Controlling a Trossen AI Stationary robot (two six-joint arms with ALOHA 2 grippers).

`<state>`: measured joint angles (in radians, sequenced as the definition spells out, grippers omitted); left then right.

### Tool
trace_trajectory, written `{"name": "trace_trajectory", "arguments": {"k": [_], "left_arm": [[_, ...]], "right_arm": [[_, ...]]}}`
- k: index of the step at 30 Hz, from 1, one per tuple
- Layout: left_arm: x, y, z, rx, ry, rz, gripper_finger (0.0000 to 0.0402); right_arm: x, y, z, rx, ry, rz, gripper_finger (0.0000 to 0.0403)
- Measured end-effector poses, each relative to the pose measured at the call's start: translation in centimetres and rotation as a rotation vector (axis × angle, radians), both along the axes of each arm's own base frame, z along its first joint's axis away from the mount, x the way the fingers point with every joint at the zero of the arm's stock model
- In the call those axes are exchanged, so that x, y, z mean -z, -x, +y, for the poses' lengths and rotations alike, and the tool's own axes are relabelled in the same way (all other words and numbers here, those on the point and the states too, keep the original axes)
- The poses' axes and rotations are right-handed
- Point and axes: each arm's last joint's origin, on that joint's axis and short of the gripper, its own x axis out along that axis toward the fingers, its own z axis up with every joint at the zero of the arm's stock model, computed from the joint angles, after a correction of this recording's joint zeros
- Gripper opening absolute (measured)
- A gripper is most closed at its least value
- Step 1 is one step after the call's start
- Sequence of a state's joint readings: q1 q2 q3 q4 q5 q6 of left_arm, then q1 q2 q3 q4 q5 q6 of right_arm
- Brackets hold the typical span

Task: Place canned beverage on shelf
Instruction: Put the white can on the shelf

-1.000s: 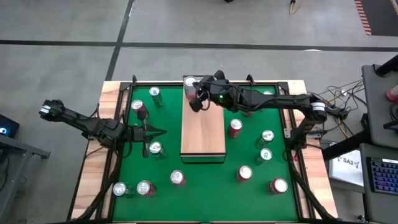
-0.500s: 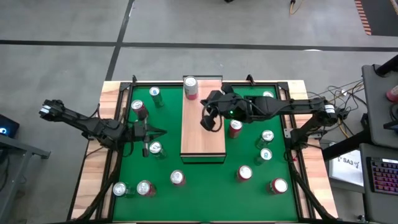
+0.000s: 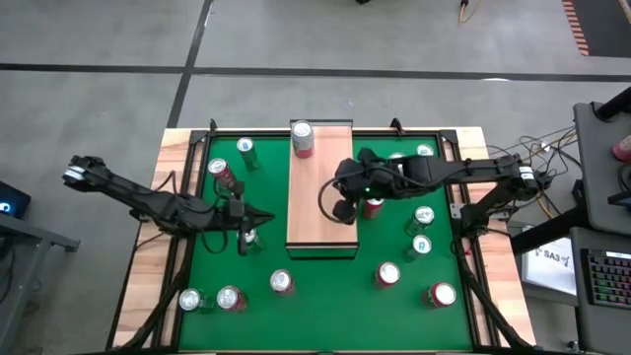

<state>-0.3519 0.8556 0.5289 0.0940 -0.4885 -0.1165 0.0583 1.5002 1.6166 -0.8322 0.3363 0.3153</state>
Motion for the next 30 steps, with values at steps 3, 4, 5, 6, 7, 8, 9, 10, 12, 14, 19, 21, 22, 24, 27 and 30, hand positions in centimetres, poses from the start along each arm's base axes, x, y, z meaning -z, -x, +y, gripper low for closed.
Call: {"name": "trace_trajectory", "arguments": {"k": [3, 4, 5, 6, 7, 8, 9, 10, 12, 14, 19, 21, 22, 24, 27, 30], "left_arm": [[-0.3, -0.5, -0.2, 0.0, -0.001, -0.001, 0.0], [-0.5, -0.6, -0.2, 0.0, 0.0, -0.002, 0.0], [-0.6, -0.8, -0.3, 0.0, 0.0, -0.004, 0.0], [-0.8, -0.9, -0.3, 0.0, 0.0, -0.005, 0.0], [-0.9, -1.0, -0.4, 0.0, -0.001, -0.004, 0.0], [-1.0, -1.1, -0.4, 0.0, -0.004, -0.001, 0.0], [-1.1, -1.3, -0.5, 0.002, -0.009, 0.0, 0.0], [-1.3, -1.4, -0.5, 0.003, -0.014, 0.0, 0.0], [-1.4, -1.6, -0.6, 0.005, -0.027, 0.012, 0.0], [-1.4, -1.8, -0.7, 0.006, -0.04, 0.037, 0.0], [-1.4, -2.4, -0.8, -0.014, -0.097, 0.067, 0.0], [-1.3, -2.7, -0.8, -0.033, -0.128, 0.081, 0.0], [-1.2, -2.9, -0.8, -0.042, -0.145, 0.087, 0.0], [-1.3, -3.3, -0.7, -0.055, -0.174, 0.098, 0.0], [-1.5, -3.8, -0.3, -0.068, -0.225, 0.113, 0.0], [-1.6, -4.1, 0.7, -0.098, -0.273, 0.135, 0.0]], "right_arm": [[0.1, 0.2, 0.5, -0.016, 0.002, 0.024, 0.0013], [0.2, 0.3, 0.7, -0.021, 0.003, 0.036, 0.0013], [0.3, 0.4, 0.9, -0.028, 0.004, 0.048, 0.0013], [0.4, 0.5, 1.2, -0.036, 0.005, 0.059, 0.0013], [0.4, 0.5, 1.4, -0.045, 0.006, 0.066, 0.0013], [0.5, 0.6, 1.8, -0.055, 0.006, 0.07, 0.0013], [0.5, 0.6, 2.1, -0.065, 0.007, 0.073, 0.0013], [0.5, 0.7, 2.4, -0.073, 0.005, 0.076, 0.0013], [0.5, 0.8, 3.0, -0.088, 0.004, 0.074, 0.0013], [0.6, 0.8, 3.5, -0.116, 0.022, 0.079, 0.0013], [1.3, 0.7, 3.5, -0.173, 0.076, 0.103, 0.0013], [1.8, 0.5, 3.3, -0.189, 0.1, 0.114, 0.0013], [2.2, 0.4, 3.3, -0.199, 0.11, 0.115, 0.0013], [2.7, 0.2, 3.0, -0.213, 0.129, 0.115, 0.0013], [3.7, -0.2, 2.6, -0.231, 0.16, 0.108, 0.0013], [4.7, -0.4, 1.8, -0.245, 0.192, 0.121, 0.0013]]}}
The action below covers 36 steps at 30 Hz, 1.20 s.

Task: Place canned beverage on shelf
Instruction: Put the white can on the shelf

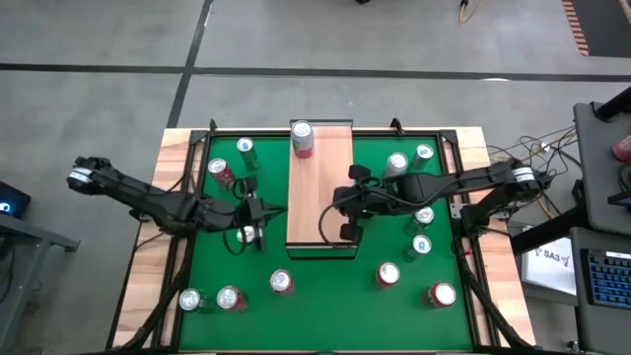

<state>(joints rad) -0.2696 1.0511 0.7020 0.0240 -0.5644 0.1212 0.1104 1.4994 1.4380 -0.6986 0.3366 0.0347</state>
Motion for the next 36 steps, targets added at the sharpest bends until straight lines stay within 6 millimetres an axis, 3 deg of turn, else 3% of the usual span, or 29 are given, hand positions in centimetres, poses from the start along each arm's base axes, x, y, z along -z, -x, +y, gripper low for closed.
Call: {"name": "trace_trajectory", "arguments": {"k": [4, 7, 12, 16, 21, 27, 36], "left_arm": [[0.0, -0.3, 2.3, -0.059, -0.032, 0.072, 0.0], [-0.2, -0.6, 4.5, -0.007, 0.003, 0.089, 0.0], [0.0, -1.3, 8.2, 0.051, 0.063, 0.067, 0.0], [0.6, -1.9, 10.1, -0.007, 0.076, 0.046, 0.0], [1.3, -2.8, 10.9, -0.025, 0.062, 0.071, 0.0], [2.0, -3.4, 11.2, -0.076, 0.028, 0.104, 0.0], [2.4, -4.2, 11.8, -0.119, 0.008, 0.074, 0.0]], "right_arm": [[0.8, -0.2, -1.8, 0.003, 0.041, 0.001, 0.0013], [1.6, -0.4, -3.9, -0.022, 0.04, -0.016, 0.0013], [3.0, -0.8, -7.5, -0.097, -0.01, -0.109, 0.0013], [4.2, -0.9, -9.8, -0.035, -0.028, -0.234, 0.0013], [4.7, -1.1, -10.6, 0.026, -0.055, -0.446, 0.0013], [4.9, -1.3, -10.7, 0.064, -0.03, -0.572, 0.0013], [6.4, -1.5, -11.6, 0.21, -0.009, -0.577, 0.0013]]}}
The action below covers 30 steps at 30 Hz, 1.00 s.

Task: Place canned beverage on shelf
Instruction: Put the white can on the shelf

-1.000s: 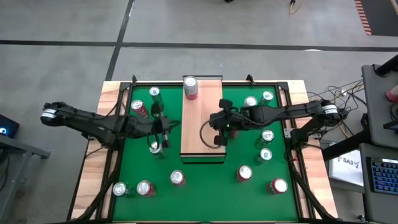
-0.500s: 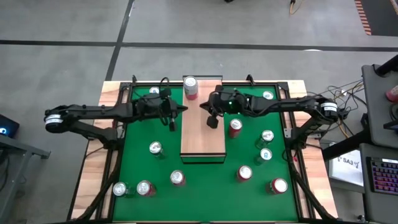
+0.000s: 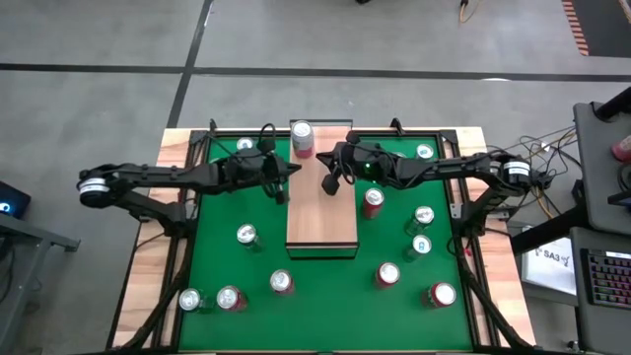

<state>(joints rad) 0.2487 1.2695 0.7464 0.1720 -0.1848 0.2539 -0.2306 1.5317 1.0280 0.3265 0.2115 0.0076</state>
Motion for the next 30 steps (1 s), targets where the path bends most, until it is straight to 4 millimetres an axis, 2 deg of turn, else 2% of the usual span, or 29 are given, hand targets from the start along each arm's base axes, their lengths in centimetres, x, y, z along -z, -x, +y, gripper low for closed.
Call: {"name": "trace_trajectory", "arguments": {"k": [6, 19, 30], "left_arm": [[0.4, -0.5, 1.0, -0.087, -0.028, -0.022, 0.0], [1.1, -1.0, 2.7, -0.142, -0.034, -0.053, 0.0], [1.1, -1.0, 3.1, -0.157, -0.033, -0.062, 0.0]], "right_arm": [[0.1, 0.0, 0.0, -0.002, 0.0, 0.004, 0.0013], [0.3, 0.0, 0.0, -0.003, 0.002, 0.022, 0.0013], [0.3, 0.0, -0.1, 0.0, 0.005, 0.023, 0.0013]]}}
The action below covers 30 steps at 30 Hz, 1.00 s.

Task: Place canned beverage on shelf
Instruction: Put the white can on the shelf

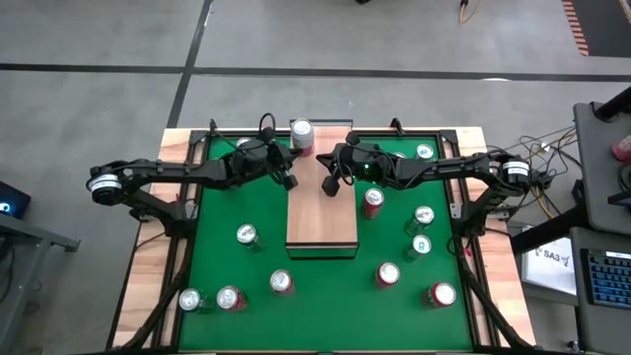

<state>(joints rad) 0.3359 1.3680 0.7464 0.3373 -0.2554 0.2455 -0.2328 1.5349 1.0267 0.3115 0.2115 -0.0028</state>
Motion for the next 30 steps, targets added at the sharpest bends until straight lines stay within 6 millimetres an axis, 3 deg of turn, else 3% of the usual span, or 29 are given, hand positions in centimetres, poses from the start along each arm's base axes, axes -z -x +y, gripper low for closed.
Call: {"name": "trace_trajectory", "arguments": {"k": [6, 14, 24, 30], "left_arm": [[-0.6, 0.6, -0.2, 0.0, 0.002, 0.006, 0.0], [-3.4, 3.5, -1.2, 0.01, -0.041, -0.028, 0.0], [-5.4, 7.8, -2.9, 0.083, -0.147, -0.127, 0.0], [-6.1, 9.8, -3.5, 0.084, -0.219, -0.152, 0.0]], "right_arm": [[0.0, 0.3, -1.2, 0.043, -0.055, -0.026, 0.0013], [-0.9, 0.4, -2.7, -0.031, -0.1, -0.054, 0.0013], [-1.3, -2.4, -3.4, -0.101, -0.133, -0.003, 0.0013], [-2.3, -2.9, -3.6, -0.09, -0.167, 0.084, 0.0013]]}}
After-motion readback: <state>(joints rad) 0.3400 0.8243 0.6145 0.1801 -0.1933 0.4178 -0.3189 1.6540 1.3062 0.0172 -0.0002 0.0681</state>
